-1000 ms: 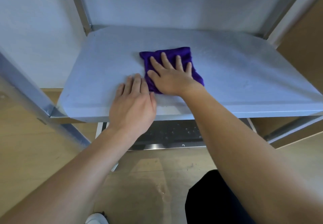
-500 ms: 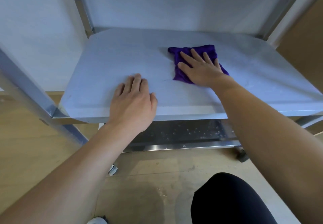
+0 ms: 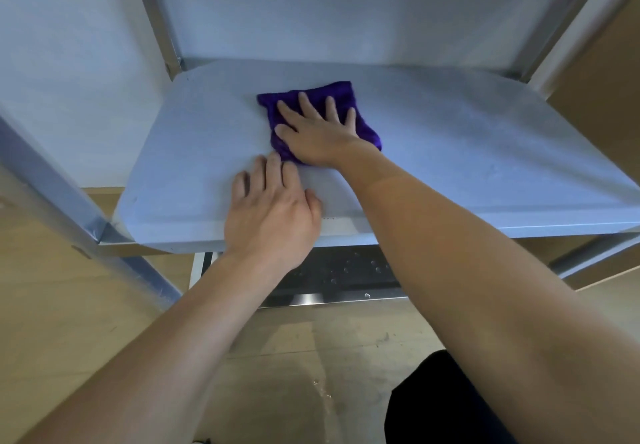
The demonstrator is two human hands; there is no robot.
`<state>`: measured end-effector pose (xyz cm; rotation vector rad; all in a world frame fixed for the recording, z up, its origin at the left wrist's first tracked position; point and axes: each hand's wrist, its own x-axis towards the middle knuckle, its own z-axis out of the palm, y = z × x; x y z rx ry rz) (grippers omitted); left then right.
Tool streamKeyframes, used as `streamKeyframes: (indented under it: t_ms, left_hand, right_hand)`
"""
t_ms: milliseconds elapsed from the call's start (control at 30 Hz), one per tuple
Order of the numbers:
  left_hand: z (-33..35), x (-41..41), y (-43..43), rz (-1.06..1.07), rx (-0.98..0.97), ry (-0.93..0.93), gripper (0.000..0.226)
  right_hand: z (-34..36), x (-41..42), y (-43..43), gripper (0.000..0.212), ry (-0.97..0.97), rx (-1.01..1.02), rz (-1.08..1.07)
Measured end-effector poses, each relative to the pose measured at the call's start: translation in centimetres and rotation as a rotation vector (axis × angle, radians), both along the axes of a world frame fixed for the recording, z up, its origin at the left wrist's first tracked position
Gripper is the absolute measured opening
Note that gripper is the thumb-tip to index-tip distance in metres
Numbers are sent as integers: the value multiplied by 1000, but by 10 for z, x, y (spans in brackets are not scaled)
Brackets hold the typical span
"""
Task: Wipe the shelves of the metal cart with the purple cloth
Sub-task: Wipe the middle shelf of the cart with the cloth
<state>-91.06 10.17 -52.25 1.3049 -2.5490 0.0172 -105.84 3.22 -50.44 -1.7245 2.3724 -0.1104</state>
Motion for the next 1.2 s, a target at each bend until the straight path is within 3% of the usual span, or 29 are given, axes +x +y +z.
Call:
streamKeyframes:
  t_ms: [133, 300, 600, 867, 1033, 1200]
  left_hand:
    - [-1, 3, -3, 1, 6, 26, 62]
    - [1, 2, -5, -21, 15, 24, 69]
    - [5, -1, -19, -43, 32, 115, 45]
    - [-3, -2, -16, -46, -44, 122, 32]
    - [-3, -1, -14, -35, -29, 156, 28]
    - [0, 1, -17, -16, -8, 167, 25]
  right_hand:
    - [2, -15, 6, 60, 7, -26, 23]
    - [-1, -66, 23, 62, 64, -2, -149]
    - [-1, -111, 29, 61, 81, 26, -250]
    - [1, -114, -20, 60, 50, 35, -311]
    - [1, -77, -69, 60, 39, 24, -216]
    - [4, -25, -95, 56, 37, 45, 30]
